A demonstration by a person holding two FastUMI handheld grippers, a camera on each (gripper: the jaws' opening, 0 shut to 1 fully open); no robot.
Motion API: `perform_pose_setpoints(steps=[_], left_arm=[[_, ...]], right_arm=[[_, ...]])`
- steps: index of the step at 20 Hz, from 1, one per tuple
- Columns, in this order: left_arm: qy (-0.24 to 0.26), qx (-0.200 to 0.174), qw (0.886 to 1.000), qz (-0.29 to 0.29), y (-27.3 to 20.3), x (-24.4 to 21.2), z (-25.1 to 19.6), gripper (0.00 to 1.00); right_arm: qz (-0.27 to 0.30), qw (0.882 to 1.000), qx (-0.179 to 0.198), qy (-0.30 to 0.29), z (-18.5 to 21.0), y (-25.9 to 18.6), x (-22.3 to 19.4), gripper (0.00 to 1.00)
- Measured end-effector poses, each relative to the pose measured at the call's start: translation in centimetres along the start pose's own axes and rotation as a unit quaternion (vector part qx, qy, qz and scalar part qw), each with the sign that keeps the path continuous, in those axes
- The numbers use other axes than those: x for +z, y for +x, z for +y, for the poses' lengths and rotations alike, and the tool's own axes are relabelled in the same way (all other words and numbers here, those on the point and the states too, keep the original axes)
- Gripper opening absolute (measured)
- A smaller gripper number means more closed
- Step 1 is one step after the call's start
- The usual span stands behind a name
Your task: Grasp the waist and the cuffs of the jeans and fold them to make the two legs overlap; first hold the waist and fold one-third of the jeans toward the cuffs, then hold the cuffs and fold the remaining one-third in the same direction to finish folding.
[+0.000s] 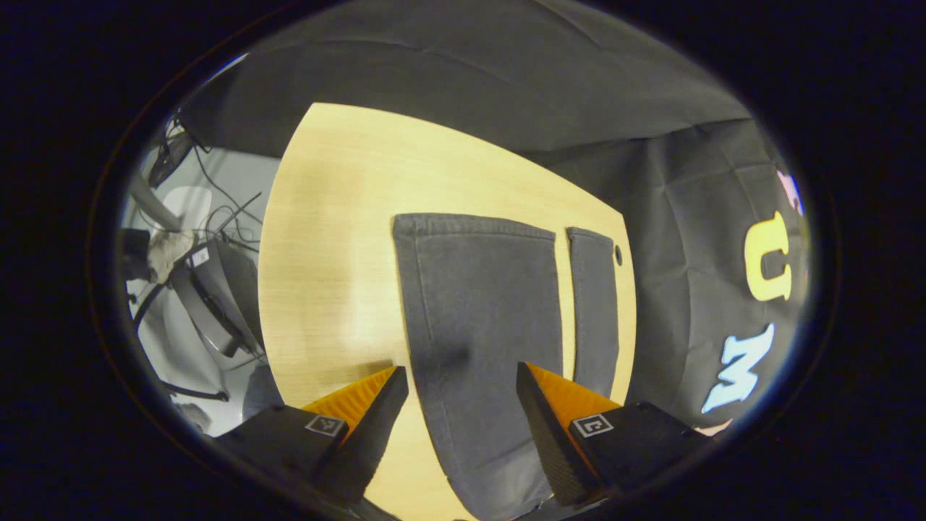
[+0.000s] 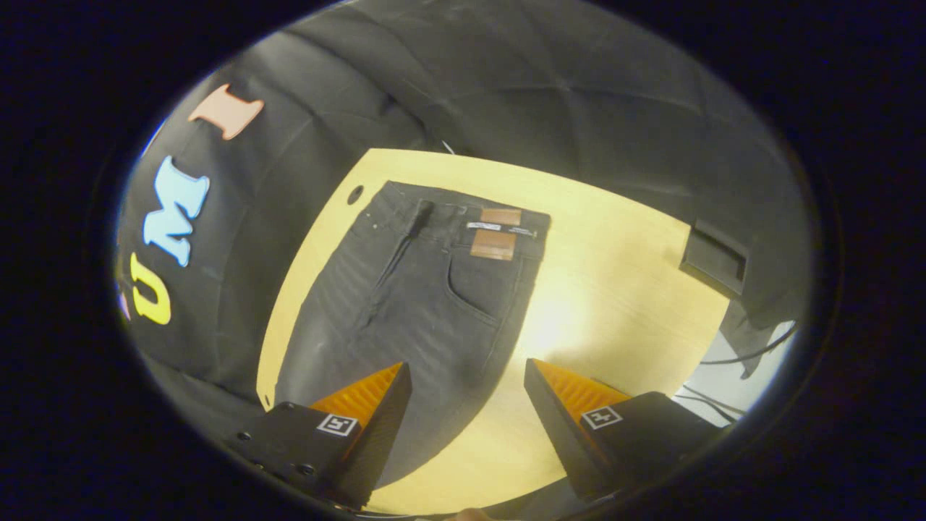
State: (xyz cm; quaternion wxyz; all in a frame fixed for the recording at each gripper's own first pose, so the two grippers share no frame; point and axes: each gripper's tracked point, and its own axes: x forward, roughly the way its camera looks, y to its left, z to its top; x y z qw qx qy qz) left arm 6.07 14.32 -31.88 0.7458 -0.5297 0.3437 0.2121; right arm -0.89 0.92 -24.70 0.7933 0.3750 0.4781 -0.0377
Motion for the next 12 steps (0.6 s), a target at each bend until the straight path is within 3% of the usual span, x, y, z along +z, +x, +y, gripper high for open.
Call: perform_pose_setpoints(steps=[3, 6, 12], left_arm=[[-0.014, 0.0, 1.0, -0.002, 0.8, 0.5, -0.2, 0.93], [-0.011, -0.003, 1.0, -0.008, 1.6, 1.3, -0.7, 0.97], [-0.027, -0.028, 0.999, -0.003, 3.1, 1.5, -2.3, 0.95]], right_arm=[[0.004, 1.0, -0.005, 0.028, -0.6, 1.0, 1.0, 0.95], [0.012, 0.998, -0.011, 0.054, -1.5, 1.9, 1.3, 0.96], [0.014, 0.995, 0.006, 0.094, -2.2, 4.2, 2.2, 0.95]])
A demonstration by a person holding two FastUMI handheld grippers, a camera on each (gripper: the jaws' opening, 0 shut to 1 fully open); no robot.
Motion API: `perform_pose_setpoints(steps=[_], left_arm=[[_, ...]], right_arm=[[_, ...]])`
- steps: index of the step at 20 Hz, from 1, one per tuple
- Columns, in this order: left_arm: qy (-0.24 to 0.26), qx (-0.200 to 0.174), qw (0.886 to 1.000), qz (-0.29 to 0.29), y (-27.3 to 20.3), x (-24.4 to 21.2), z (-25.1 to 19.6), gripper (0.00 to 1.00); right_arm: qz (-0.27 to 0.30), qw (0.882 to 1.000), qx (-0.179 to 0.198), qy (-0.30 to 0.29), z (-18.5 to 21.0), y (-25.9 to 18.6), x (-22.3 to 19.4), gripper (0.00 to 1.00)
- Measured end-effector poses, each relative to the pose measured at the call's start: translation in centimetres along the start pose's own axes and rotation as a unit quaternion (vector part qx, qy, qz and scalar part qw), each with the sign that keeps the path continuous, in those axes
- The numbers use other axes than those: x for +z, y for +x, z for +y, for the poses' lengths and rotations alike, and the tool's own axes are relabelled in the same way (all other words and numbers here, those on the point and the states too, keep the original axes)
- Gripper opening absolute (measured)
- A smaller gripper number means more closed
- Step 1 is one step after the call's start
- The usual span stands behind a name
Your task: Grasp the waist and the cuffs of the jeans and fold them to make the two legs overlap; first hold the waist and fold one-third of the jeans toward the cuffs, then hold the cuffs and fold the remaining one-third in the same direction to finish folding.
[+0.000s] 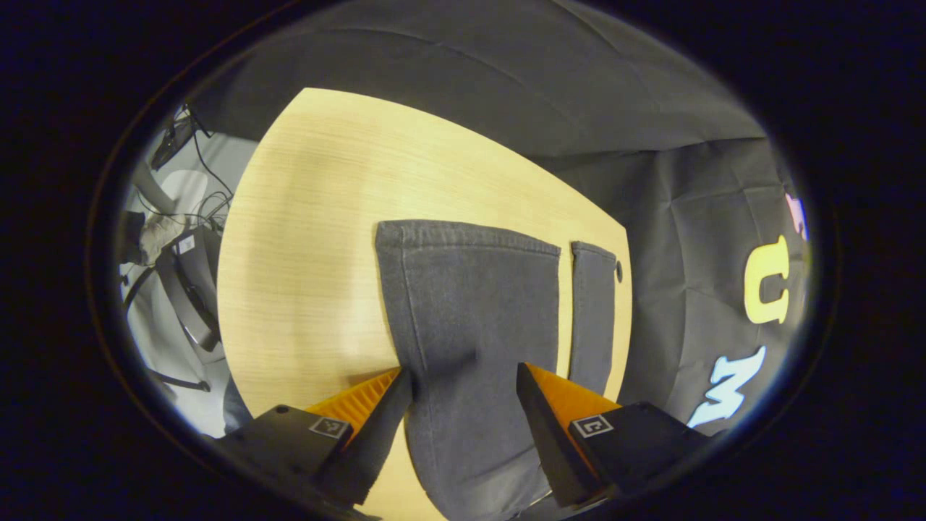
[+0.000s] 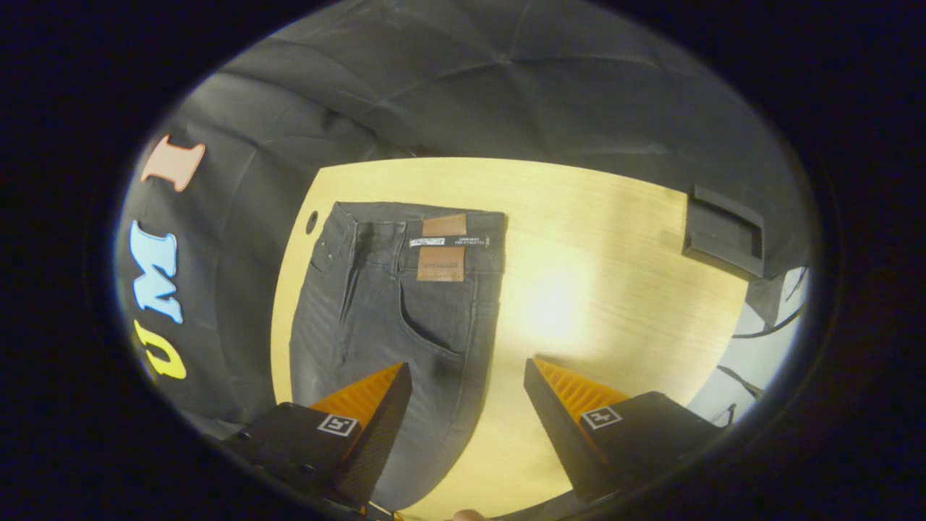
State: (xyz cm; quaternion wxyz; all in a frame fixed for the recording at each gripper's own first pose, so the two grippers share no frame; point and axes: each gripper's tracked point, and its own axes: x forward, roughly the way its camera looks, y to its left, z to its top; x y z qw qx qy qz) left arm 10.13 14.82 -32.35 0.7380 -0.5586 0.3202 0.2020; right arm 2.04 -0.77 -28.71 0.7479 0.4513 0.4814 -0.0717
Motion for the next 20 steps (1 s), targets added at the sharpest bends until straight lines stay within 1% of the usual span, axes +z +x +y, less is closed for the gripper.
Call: perform_pose_setpoints(steps=[1, 2, 3, 4, 6, 7, 8, 9, 10, 11, 12, 13, 14, 15, 16, 17, 18, 19, 20], left_arm=[[-0.003, -0.006, 1.0, -0.002, 0.2, -0.1, -0.3, 0.92], [-0.005, -0.012, 1.0, -0.002, 0.3, -0.1, -0.5, 0.92], [-0.006, -0.018, 1.0, -0.003, 0.5, -0.1, -0.7, 0.84], [-0.004, -0.02, 1.0, -0.002, 0.7, -0.3, -0.9, 0.92], [-0.01, -0.016, 1.0, 0.003, 1.5, -0.8, -0.7, 0.85], [-0.019, -0.022, 1.0, 0.006, 1.8, -0.9, -0.9, 0.65], [-0.027, -0.028, 0.999, 0.008, 1.9, -0.9, -1.0, 0.63], [-0.036, -0.032, 0.999, 0.009, 1.9, -0.8, -0.9, 0.54], [-0.041, -0.034, 0.999, 0.011, 2.1, -0.8, -0.5, 0.55], [-0.046, -0.037, 0.998, 0.009, 2.1, -0.9, -0.3, 0.49], [-0.051, -0.044, 0.998, 0.01, 2.1, -0.9, -0.4, 0.42], [-0.05, -0.045, 0.998, 0.01, 2.0, -0.9, -0.2, 0.3], [-0.053, -0.041, 0.998, 0.009, 1.8, -1.0, 0.2, 0.3], [-0.054, -0.046, 0.997, 0.012, 1.8, -0.9, 0.2, 0.19], [-0.054, -0.045, 0.997, 0.016, 1.3, -1.0, 0.4, 0.17], [-0.05, -0.04, 0.998, 0.016, 1.6, -0.7, 0.6, 0.11], [-0.044, -0.041, 0.998, 0.02, 1.4, -0.9, 0.4, 0.11], [-0.035, -0.039, 0.998, 0.024, 1.1, -1.1, 0.2, 0.11], [-0.026, -0.037, 0.999, 0.028, 0.6, -1.3, -0.1, 0.11]], right_arm=[[0.01, 1.0, 0.001, 0.001, 0.0, 0.4, -0.2, 0.95], [0.007, 1.0, 0.014, 0.01, 0.6, 0.7, 0.1, 0.95], [0.007, 1.0, 0.026, 0.016, 1.4, 1.0, 0.3, 0.92], [0.008, 0.999, 0.037, 0.021, 2.2, 1.4, 0.3, 0.92], [0.017, 0.998, 0.047, 0.025, 3.6, 2.4, 0.5, 0.92], [0.021, 0.999, 0.041, 0.019, 3.7, 2.7, 0.5, 0.92], [0.024, 0.999, 0.03, 0.006, 3.6, 3.1, 0.4, 0.88], [0.026, 0.999, 0.018, -0.006, 3.2, 3.4, 0.4, 0.83], [0.026, 1.0, 0.012, -0.011, 3.1, 3.5, 0.4, 0.59], [0.028, 0.999, 0.01, -0.012, 2.9, 3.5, 0.5, 0.51], [0.03, 0.999, 0.009, -0.009, 2.6, 3.6, 0.4, 0.45], [0.032, 0.999, 0.01, -0.004, 2.4, 3.6, 0.5, 0.31], [0.035, 0.999, 0.015, 0.003, 2.4, 3.6, 0.2, 0.29], [0.039, 0.999, 0.02, 0.01, 2.3, 3.5, 0.5, 0.28], [0.044, 0.998, 0.027, 0.019, 2.4, 3.9, 0.3, 0.22], [0.048, 0.998, 0.034, 0.028, 2.5, 3.9, 0.5, 0.17], [0.054, 0.997, 0.041, 0.026, 2.7, 4.0, 0.4, 0.09], [0.059, 0.997, 0.047, 0.02, 2.9, 3.6, 0.4, 0.08], [0.064, 0.996, 0.056, 0.015, 3.3, 2.9, 0.6, 0.04]])
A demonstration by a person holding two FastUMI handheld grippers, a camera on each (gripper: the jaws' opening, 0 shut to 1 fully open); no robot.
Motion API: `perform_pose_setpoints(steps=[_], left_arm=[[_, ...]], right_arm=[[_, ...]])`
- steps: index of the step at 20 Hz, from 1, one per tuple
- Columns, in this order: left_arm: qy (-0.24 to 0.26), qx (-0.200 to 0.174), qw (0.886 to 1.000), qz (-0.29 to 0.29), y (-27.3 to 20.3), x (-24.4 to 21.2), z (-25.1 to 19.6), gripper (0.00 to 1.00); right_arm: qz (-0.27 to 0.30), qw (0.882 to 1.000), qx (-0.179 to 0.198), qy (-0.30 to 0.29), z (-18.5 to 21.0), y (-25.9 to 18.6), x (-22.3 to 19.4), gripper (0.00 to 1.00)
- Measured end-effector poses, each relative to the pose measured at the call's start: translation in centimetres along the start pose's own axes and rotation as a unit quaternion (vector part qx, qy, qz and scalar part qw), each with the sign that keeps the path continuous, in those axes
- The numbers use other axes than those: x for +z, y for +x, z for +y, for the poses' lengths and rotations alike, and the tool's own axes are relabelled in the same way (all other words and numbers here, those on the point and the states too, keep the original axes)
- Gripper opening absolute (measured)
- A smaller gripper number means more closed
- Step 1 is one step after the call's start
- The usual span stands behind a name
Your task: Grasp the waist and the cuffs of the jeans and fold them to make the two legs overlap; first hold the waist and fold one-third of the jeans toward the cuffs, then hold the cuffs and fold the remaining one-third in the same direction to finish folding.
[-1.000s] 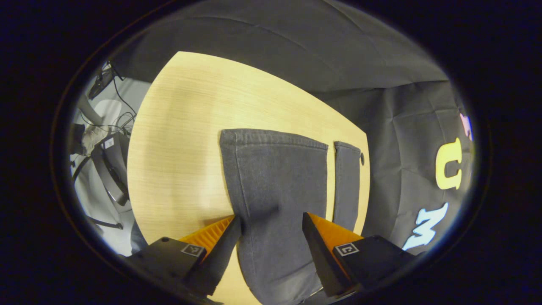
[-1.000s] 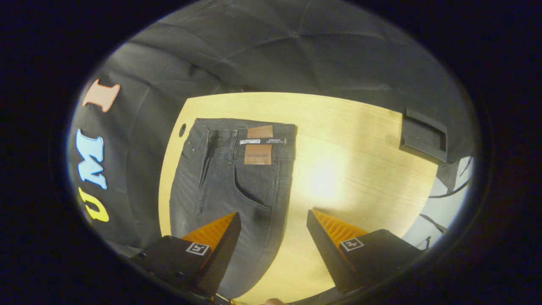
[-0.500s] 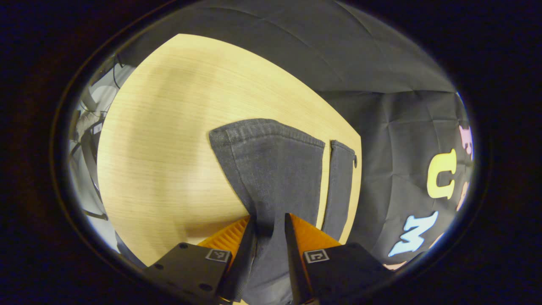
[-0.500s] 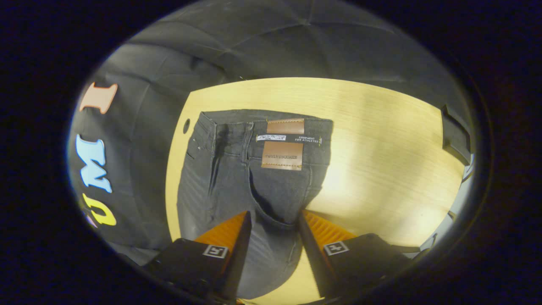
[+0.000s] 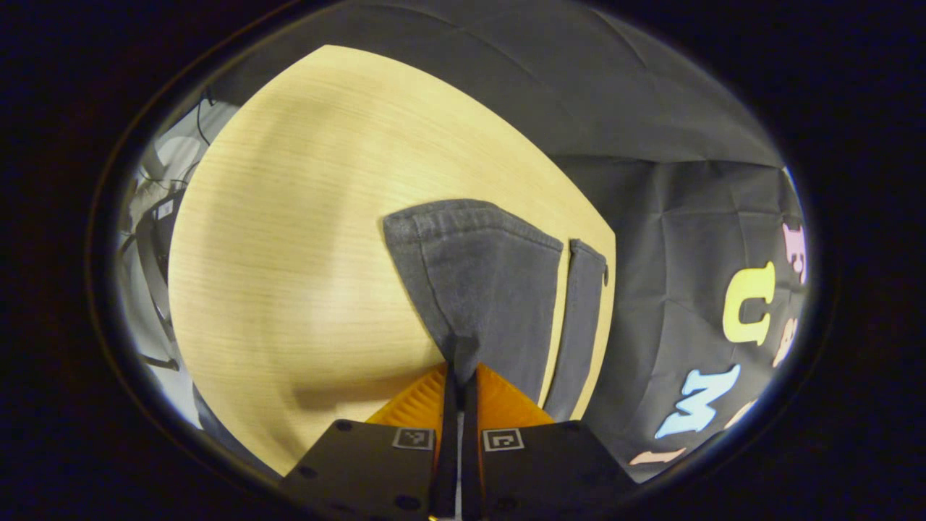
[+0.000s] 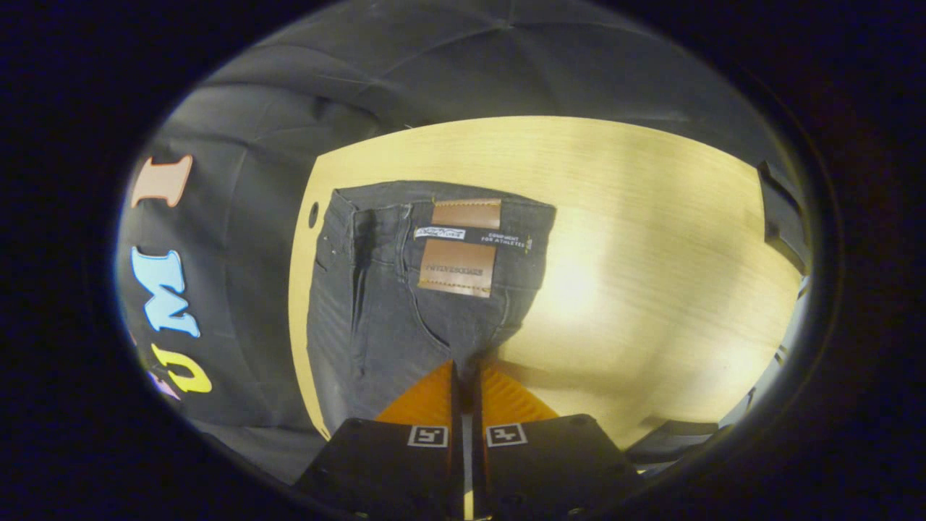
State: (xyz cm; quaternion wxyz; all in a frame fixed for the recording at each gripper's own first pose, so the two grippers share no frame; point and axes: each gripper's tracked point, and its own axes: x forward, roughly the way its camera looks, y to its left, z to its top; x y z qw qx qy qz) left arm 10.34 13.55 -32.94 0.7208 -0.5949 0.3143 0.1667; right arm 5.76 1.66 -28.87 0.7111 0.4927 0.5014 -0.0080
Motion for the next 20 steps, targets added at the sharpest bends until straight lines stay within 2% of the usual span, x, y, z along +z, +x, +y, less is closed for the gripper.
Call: perform_pose_setpoints(steps=[3, 6, 11, 12, 13, 14, 15, 16, 17, 20], left_arm=[[0.006, -0.01, 1.0, 0.013, -1.5, -0.1, -2.0, 0.1], [-0.021, -0.028, 0.999, 0.031, -2.9, -0.2, -4.6, 0.1], [-0.044, -0.046, 0.997, 0.044, -6.4, -0.3, -10.0, 0.1], [-0.047, -0.05, 0.997, 0.043, -7.2, -0.3, -11.4, 0.05], [-0.049, -0.054, 0.996, 0.041, -7.8, -0.3, -13.3, 0.1], [-0.046, -0.054, 0.997, 0.04, -8.4, -0.6, -15.0, 0.1], [-0.04, -0.056, 0.997, 0.042, -8.5, -1.2, -16.6, 0.05], [-0.035, -0.058, 0.997, 0.044, -8.6, -1.6, -18.5, 0.05], [-0.03, -0.059, 0.997, 0.045, -8.1, -1.9, -20.4, 0.05], [-0.01, -0.041, 0.998, 0.043, -5.6, -2.7, -24.6, 0.1]], right_arm=[[0.023, 0.999, 0.037, -0.016, 2.4, -2.7, 0.0, 0.02], [0.058, 0.995, 0.081, -0.011, 6.3, -3.9, 0.1, 0.02], [0.126, 0.981, 0.14, -0.04, 12.9, -7.3, 1.2, 0.01], [0.138, 0.978, 0.151, -0.044, 14.3, -7.9, 1.4, 0.01], [0.149, 0.974, 0.162, -0.047, 15.7, -8.4, 1.7, 0.01], [0.16, 0.97, 0.175, -0.048, 17.0, -9.2, 2.0, 0.02], [0.173, 0.965, 0.188, -0.051, 18.4, -9.7, 2.1, 0.01], [0.181, 0.962, 0.197, -0.052, 19.8, -10.2, 2.3, 0.06], [0.187, 0.96, 0.201, -0.051, 21.1, -10.2, 2.8, 0.01], [0.195, 0.958, 0.205, -0.035, 24.5, -9.7, 4.2, 0.01]])
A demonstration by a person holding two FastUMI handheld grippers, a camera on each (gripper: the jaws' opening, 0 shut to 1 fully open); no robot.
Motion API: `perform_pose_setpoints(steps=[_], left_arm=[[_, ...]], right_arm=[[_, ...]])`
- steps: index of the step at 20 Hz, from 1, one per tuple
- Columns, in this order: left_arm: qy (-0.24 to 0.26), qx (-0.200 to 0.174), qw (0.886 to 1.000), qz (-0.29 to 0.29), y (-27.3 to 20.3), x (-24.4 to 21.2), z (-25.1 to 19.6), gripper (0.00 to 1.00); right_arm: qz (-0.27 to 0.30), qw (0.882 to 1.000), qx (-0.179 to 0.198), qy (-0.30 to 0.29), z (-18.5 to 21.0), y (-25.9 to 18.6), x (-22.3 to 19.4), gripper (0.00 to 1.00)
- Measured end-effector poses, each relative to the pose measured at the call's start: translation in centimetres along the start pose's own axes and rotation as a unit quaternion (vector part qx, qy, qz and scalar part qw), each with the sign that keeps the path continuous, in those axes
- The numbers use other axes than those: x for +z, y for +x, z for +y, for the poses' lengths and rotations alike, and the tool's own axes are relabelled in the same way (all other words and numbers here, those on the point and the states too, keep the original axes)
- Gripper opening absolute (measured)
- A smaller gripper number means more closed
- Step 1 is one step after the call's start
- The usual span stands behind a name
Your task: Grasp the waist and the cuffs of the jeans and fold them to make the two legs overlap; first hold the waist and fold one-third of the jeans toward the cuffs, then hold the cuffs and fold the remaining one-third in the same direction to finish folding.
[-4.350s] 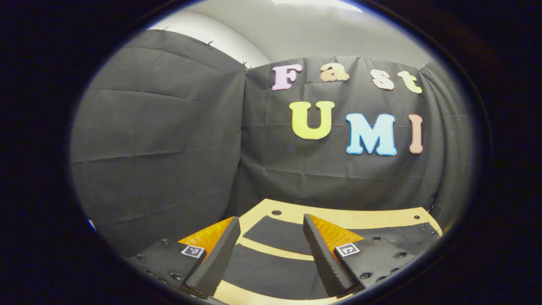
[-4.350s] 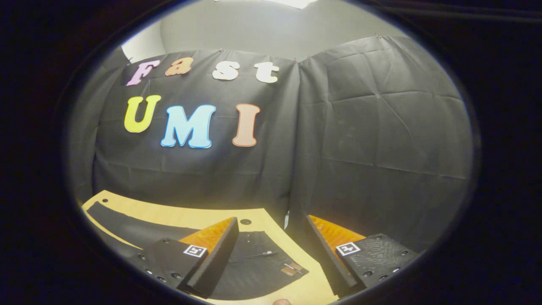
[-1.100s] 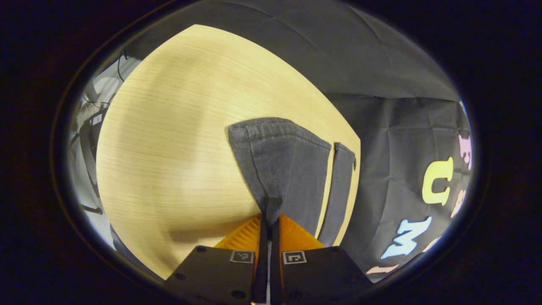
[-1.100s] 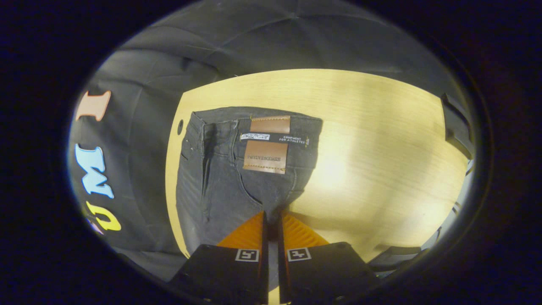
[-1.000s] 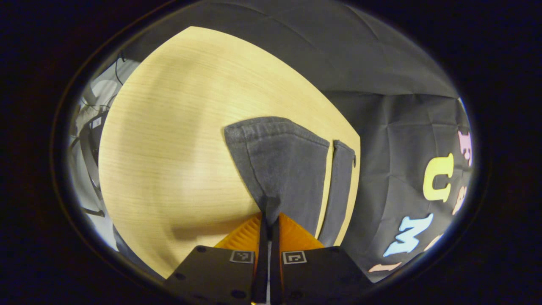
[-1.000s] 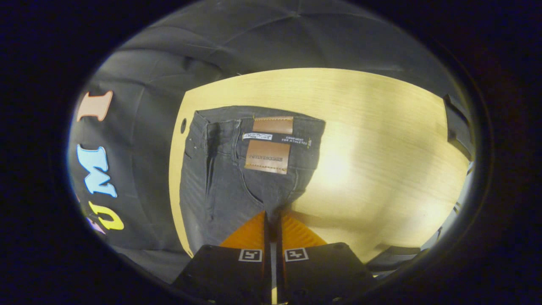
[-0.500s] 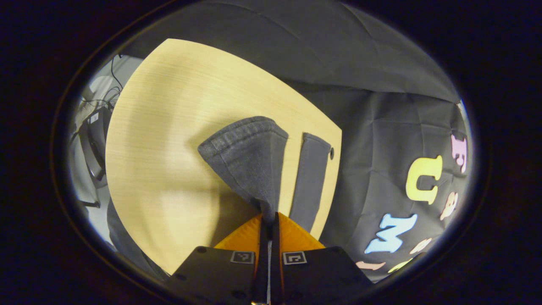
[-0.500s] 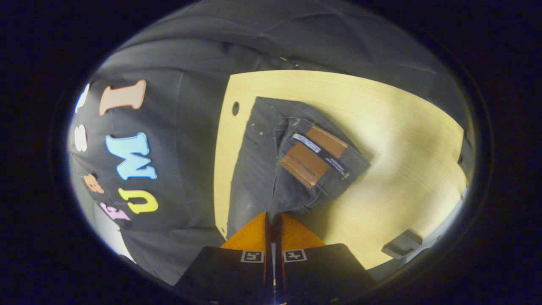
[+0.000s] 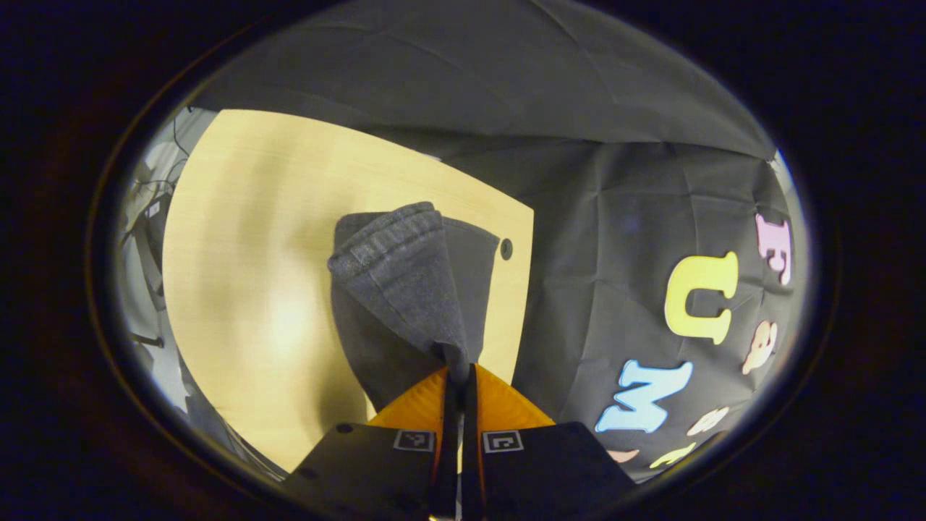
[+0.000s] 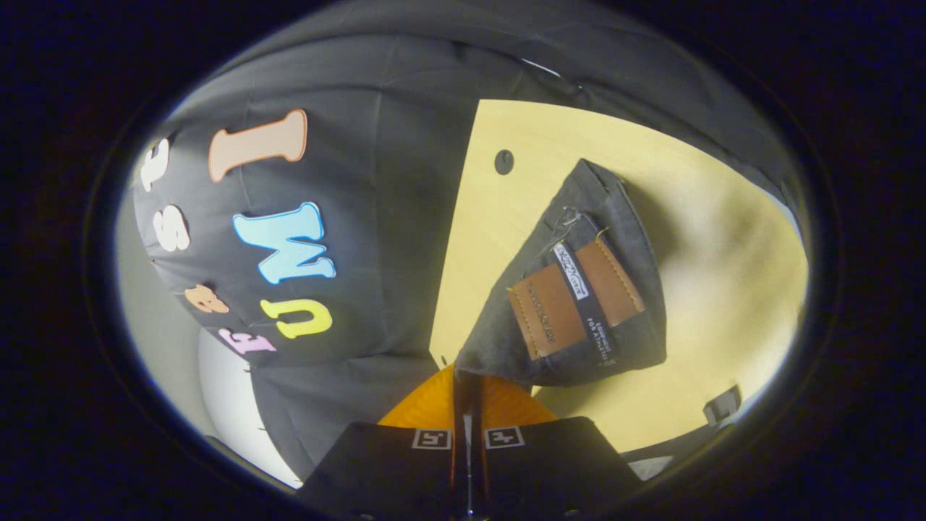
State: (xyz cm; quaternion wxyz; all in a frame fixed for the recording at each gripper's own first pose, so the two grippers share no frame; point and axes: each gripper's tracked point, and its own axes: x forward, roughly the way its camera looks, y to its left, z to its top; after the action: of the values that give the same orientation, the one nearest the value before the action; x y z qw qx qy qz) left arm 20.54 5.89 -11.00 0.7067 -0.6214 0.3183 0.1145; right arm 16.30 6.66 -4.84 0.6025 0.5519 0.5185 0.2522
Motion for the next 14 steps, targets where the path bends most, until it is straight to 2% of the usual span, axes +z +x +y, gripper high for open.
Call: perform_pose_setpoints(steps=[1, 2, 3, 4, 5, 6, 9, 10, 11, 12, 13, 14], left_arm=[[0.002, 0.008, 1.0, 0.002, 1.2, -0.2, -0.8, 0.1], [0.0, 0.017, 1.0, 0.003, 2.4, -0.3, -1.6, 0.05], [-0.002, 0.029, 1.0, 0.005, 3.9, 0.0, -1.8, 0.05], [0.001, 0.041, 0.999, 0.006, 5.5, 0.0, -2.1, 0.1], [0.005, 0.054, 0.998, 0.008, 7.2, 0.0, -2.0, 0.05], [0.011, 0.069, 0.997, 0.012, 8.7, 0.0, -2.0, 0.1], [0.021, 0.1, 0.995, 0.022, 13.5, 0.2, -2.3, 0.1], [0.022, 0.105, 0.994, 0.023, 15.1, 0.5, -2.4, 0.1], [0.026, 0.104, 0.994, 0.026, 16.6, 0.7, -2.4, 0.06], [0.037, 0.104, 0.993, 0.029, 17.8, 0.9, -2.6, 0.1], [0.048, 0.105, 0.993, 0.03, 19.2, 1.1, -2.6, 0.06], [0.059, 0.103, 0.992, 0.033, 20.5, 1.2, -2.8, 0.1]], right_arm=[[0.002, 1.0, -0.001, 0.013, 0.7, 0.5, 0.8, 0.01], [0.002, 1.0, -0.001, 0.027, 1.3, 1.0, 1.6, 0.01], [0.005, 0.999, -0.003, 0.041, 1.6, 1.6, 2.5, 0.01], [0.004, 0.998, -0.007, 0.057, 1.7, 2.2, 3.4, 0.01], [0.004, 0.997, -0.013, 0.073, 1.7, 3.0, 4.5, 0.01], [0.004, 0.996, -0.022, 0.09, 1.6, 4.0, 5.5, 0.01], [-0.006, 0.992, -0.062, 0.114, 0.2, 7.9, 8.6, 0.01], [-0.005, 0.991, -0.07, 0.118, -0.1, 9.0, 9.4, 0.01], [-0.004, 0.99, -0.068, 0.121, -0.1, 10.2, 10.3, 0.02], [-0.004, 0.99, -0.064, 0.125, 0.3, 11.1, 11.1, 0.02], [-0.004, 0.99, -0.061, 0.129, 0.6, 12.3, 11.9, 0.02], [-0.006, 0.99, -0.06, 0.128, 0.4, 13.6, 12.7, 0.02]])
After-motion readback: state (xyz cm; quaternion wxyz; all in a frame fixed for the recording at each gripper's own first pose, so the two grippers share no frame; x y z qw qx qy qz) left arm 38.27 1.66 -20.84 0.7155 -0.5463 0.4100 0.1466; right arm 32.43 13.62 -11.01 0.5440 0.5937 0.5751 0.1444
